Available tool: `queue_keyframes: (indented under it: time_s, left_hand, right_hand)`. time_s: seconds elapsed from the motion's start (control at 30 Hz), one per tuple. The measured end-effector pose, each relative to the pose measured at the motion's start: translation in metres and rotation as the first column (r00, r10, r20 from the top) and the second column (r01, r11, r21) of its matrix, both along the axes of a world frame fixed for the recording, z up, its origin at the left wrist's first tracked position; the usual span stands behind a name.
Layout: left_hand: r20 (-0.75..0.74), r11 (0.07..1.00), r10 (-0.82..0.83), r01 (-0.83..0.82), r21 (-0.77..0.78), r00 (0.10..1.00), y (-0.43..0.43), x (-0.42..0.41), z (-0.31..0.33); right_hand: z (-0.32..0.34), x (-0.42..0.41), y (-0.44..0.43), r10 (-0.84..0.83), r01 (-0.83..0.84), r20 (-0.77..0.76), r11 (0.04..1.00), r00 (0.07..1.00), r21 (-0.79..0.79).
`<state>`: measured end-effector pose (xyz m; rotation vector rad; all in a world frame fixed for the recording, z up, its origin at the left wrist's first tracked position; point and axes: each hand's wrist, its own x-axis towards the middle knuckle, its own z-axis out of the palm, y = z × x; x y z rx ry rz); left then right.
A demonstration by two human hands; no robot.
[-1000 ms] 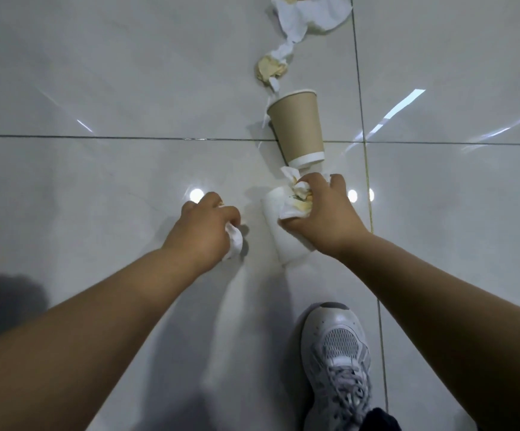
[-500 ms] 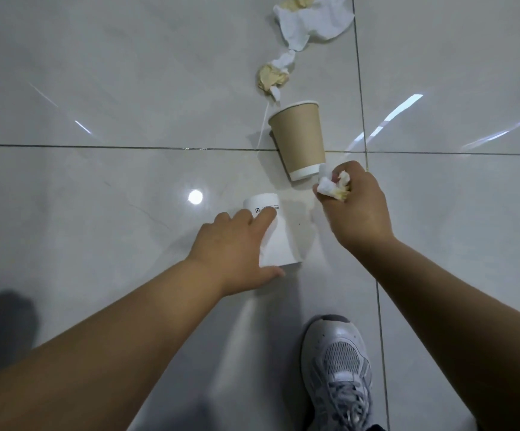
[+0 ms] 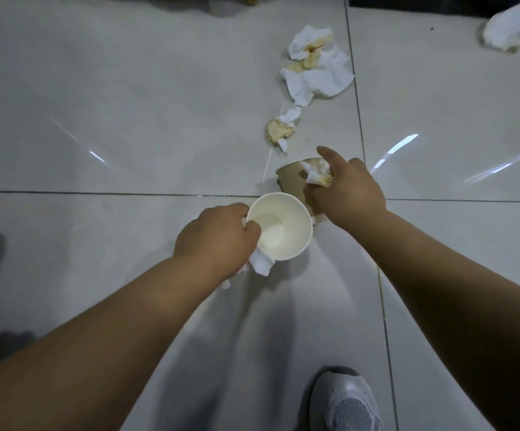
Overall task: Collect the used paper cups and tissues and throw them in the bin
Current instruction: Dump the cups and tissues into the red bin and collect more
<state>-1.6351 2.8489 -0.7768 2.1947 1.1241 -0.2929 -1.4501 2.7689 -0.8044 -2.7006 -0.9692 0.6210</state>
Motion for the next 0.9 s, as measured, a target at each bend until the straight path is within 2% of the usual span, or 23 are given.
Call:
queue_keyframes:
  time_s: [0.2, 0.33, 0.47, 0.6, 0.77, 0.9]
  left_hand:
    - [-0.102, 0.98, 0.141, -0.154, -0.129, 0.985, 0.02, 0.004, -0.012]
    - [-0.054, 0.947, 0.245, -0.251, -0.2, 0.968, 0.015, 0.0, -0.014]
    - [-0.013, 0.937, 0.27, -0.266, -0.228, 0.963, 0.011, -0.013, -0.015]
    - [-0.006, 0.93, 0.266, -0.258, -0.263, 0.964, 0.005, -0.024, -0.014]
    - [0.021, 0.928, 0.276, -0.26, -0.268, 0.961, -0.001, -0.037, -0.006]
    - [0.025, 0.933, 0.279, -0.265, -0.241, 0.96, -0.004, -0.048, 0.003]
  right_hand:
    - [-0.004, 0.005, 0.024, 0.12, -0.114, 0.028, 0.981, 0.992, -0.157]
    - [-0.003, 0.009, 0.022, 0.12, -0.111, 0.039, 0.979, 0.992, -0.169]
    - [0.005, 0.007, 0.008, 0.026, -0.022, 0.067, 0.999, 0.997, -0.048]
    - [0.013, -0.004, -0.021, -0.034, 0.02, 0.086, 0.988, 0.996, 0.156]
    - [0.03, -0.018, -0.048, -0.147, 0.11, 0.056, 0.901, 0.987, 0.42]
    - [0.054, -0.04, -0.053, -0.05, 0.032, 0.014, 0.8, 0.999, 0.599]
